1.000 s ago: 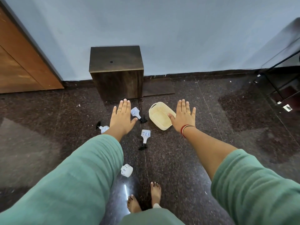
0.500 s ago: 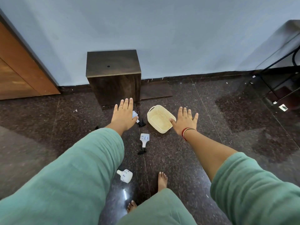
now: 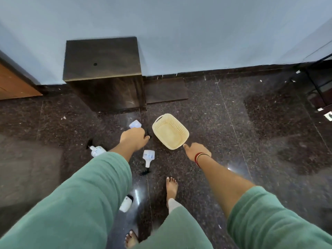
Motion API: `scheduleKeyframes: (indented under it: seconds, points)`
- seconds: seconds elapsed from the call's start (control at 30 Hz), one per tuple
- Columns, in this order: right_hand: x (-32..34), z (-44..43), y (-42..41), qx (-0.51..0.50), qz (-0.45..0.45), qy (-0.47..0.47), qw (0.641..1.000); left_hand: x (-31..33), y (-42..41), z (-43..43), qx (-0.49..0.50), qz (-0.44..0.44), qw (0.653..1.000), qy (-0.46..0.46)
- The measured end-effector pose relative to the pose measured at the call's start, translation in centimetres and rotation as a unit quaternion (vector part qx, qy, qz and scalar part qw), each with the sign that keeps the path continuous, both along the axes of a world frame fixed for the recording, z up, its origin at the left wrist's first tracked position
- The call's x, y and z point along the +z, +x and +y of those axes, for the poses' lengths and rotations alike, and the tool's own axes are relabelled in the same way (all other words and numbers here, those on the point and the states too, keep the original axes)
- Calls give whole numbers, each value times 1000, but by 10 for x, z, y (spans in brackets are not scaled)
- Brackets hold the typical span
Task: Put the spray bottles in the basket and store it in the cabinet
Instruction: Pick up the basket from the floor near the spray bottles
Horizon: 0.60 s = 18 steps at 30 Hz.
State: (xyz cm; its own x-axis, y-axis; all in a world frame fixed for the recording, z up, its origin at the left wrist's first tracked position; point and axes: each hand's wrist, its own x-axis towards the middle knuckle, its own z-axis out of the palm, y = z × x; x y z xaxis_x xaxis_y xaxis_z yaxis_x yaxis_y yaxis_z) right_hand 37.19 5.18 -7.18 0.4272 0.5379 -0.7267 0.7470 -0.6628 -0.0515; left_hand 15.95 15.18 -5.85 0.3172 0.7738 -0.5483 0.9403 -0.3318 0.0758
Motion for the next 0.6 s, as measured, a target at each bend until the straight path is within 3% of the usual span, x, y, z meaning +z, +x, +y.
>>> scheduleKeyframes:
  seconds: [0.3, 0.6]
  points:
    - [-106, 56, 62, -53, 53, -25, 997, -104, 58, 95, 79, -30, 984, -154]
    - [-290, 94, 71, -252, 127, 9, 959, -281, 83, 147, 45, -23, 989, -139]
